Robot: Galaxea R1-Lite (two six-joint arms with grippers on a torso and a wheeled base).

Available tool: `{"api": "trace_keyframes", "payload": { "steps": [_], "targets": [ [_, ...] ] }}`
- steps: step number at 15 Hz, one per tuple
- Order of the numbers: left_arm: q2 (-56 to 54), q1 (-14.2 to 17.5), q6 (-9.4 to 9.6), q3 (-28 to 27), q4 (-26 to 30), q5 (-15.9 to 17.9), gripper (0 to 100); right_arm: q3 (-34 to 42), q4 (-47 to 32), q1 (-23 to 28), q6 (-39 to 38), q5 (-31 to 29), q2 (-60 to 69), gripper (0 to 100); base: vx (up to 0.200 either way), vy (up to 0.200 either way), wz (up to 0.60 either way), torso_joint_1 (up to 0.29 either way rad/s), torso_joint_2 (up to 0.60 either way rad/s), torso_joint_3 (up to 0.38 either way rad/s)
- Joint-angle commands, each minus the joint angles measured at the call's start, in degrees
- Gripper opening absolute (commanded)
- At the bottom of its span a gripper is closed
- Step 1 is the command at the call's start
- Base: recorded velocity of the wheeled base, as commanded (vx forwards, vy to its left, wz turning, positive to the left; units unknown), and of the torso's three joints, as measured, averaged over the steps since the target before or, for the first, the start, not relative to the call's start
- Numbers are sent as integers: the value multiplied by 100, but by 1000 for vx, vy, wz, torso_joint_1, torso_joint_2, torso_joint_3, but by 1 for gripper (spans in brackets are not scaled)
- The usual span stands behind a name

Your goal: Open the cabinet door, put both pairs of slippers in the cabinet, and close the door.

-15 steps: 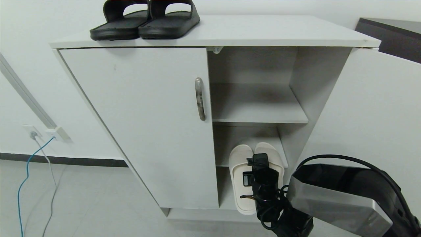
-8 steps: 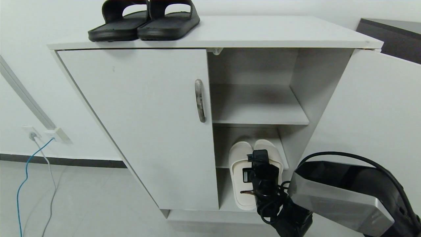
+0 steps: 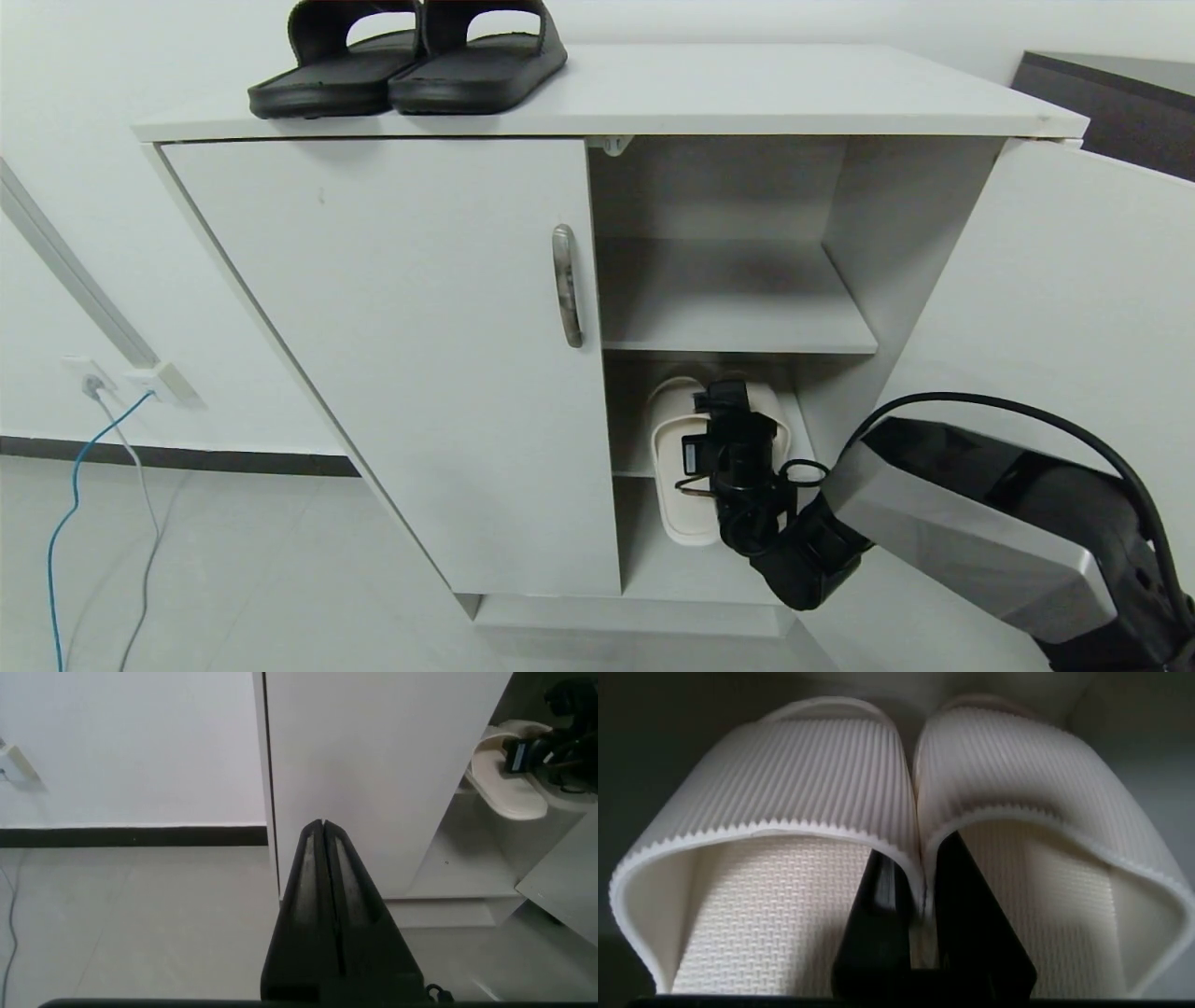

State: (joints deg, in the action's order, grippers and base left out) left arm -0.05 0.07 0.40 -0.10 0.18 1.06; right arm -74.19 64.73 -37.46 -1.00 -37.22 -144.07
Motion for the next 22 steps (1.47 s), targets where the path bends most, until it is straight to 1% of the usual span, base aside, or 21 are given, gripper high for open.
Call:
{"api": "trace_keyframes", "payload": {
  "steps": [1,4,7,12,15,17,22],
  "targets": [
    [5,1,4,1,-1,-1,0,-552,-365,90,-14,4,-34,0,0,0,0,0,0,0],
    [5,1,4,1,-1,-1,0,-1203,-910,213,-93,4,-218,0,0,0,0,0,0,0],
    [5,1,4,1,-1,-1,0,-1915,-1147,362,-93,4,-649,0,0,0,0,0,0,0],
    [5,1,13,1,-1,-1,0,-2504,-1332,556,-85,189,-1000,0,0,0,0,0,0,0],
    [5,1,4,1,-1,-1,0,-2943,-1586,573,-85,189,-1238,0,0,0,0,0,0,0],
    [5,1,13,1,-1,-1,0,-3110,-1727,573,-85,189,-1282,0,0,0,0,0,0,0],
    [5,1,4,1,-1,-1,0,-3110,-1762,573,-85,189,-1282,0,0,0,0,0,0,0]
  ]
}}
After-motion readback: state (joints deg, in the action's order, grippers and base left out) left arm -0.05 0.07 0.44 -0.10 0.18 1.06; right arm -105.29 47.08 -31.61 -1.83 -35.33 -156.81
